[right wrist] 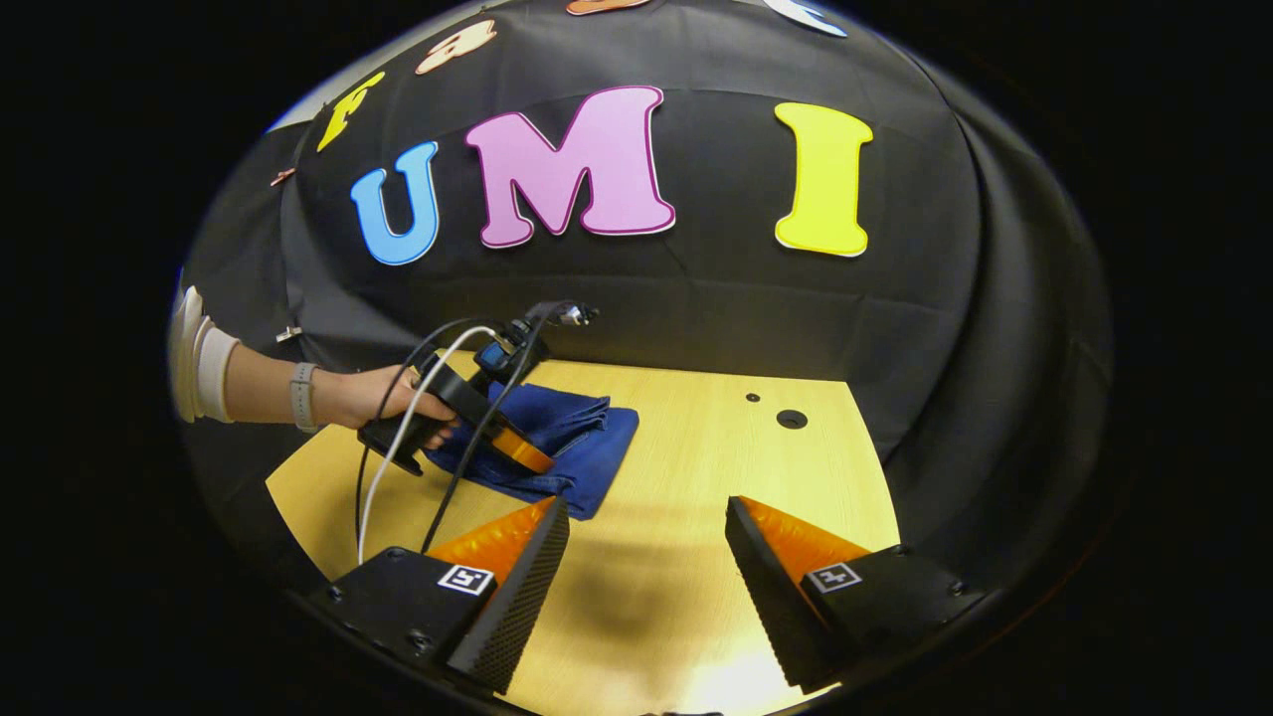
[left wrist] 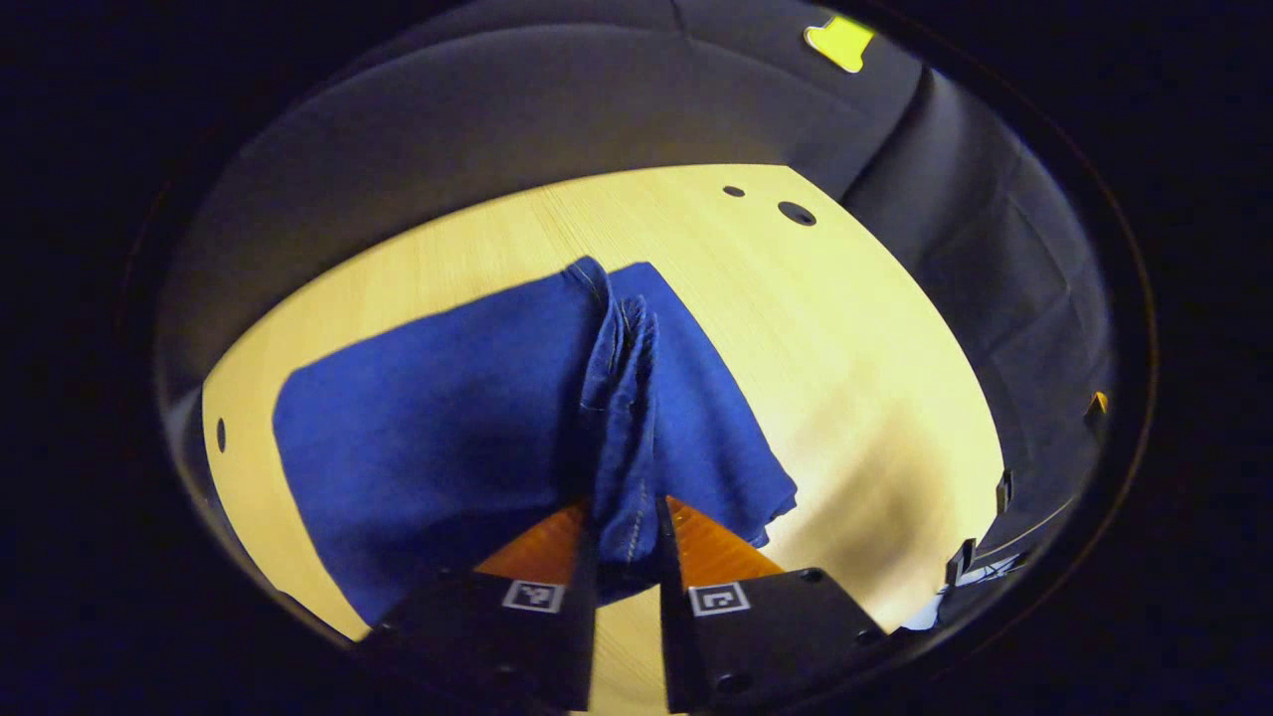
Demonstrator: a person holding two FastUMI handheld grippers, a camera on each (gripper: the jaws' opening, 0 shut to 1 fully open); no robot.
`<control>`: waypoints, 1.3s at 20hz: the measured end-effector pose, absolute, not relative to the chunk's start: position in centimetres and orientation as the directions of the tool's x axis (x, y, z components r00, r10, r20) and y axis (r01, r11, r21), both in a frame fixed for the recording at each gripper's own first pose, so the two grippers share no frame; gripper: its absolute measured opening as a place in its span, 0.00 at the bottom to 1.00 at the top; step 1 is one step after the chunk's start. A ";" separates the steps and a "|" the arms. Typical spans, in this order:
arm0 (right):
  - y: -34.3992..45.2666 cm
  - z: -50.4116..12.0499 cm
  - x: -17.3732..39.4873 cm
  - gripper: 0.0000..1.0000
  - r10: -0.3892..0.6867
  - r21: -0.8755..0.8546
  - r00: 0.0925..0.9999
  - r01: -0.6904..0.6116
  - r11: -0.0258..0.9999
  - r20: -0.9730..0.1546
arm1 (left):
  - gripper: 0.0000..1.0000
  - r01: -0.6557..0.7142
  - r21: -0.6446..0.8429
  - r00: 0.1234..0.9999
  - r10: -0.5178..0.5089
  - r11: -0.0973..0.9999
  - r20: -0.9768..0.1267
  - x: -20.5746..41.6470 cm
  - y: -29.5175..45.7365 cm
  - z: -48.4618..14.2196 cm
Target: Grasp the waist and the cuffs of the jeans and fold them to make the two legs overlap; first hold the waist and fold one-third of the jeans toward the cuffs, then hold the cuffs and fold the remaining one-third in the same direction to finish folding.
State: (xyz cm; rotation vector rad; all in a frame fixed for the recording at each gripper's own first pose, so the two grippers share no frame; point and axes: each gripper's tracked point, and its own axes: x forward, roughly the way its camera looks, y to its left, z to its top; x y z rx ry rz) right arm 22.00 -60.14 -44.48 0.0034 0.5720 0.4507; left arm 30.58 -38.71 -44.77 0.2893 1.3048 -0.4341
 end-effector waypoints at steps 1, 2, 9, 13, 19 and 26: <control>-60.0 -44.4 21.6 0.97 0.416 0.133 0.745 -0.411 0.902 -0.522 | 0.57 0.466 -0.020 0.234 -0.145 0.885 -0.961 30.6 -38.8 -44.6; -60.0 -44.1 21.4 0.97 0.414 0.133 0.748 -0.407 0.903 -0.518 | 0.89 0.474 -0.005 0.285 -0.159 0.880 -0.945 30.7 -38.9 -43.4; -58.0 -36.6 18.7 0.97 0.353 0.078 0.853 -0.351 0.933 -0.384 | 0.97 0.456 -0.014 0.720 -0.379 0.890 -0.581 25.2 -39.3 -21.8; -56.9 -28.8 14.4 0.97 0.305 0.044 0.915 -0.304 0.952 -0.263 | 0.96 0.393 0.037 0.857 -0.351 0.919 -0.376 16.5 -36.2 -12.3; -54.6 -20.0 8.0 0.97 0.283 0.061 0.952 -0.278 0.959 -0.113 | 0.96 0.312 0.026 0.929 -0.300 0.950 -0.218 4.7 -32.4 -4.4; -56.6 -12.3 5.0 0.96 0.174 0.004 0.982 -0.175 0.985 0.070 | 0.96 0.273 0.056 0.957 -0.266 0.960 -0.113 -1.3 -30.8 1.1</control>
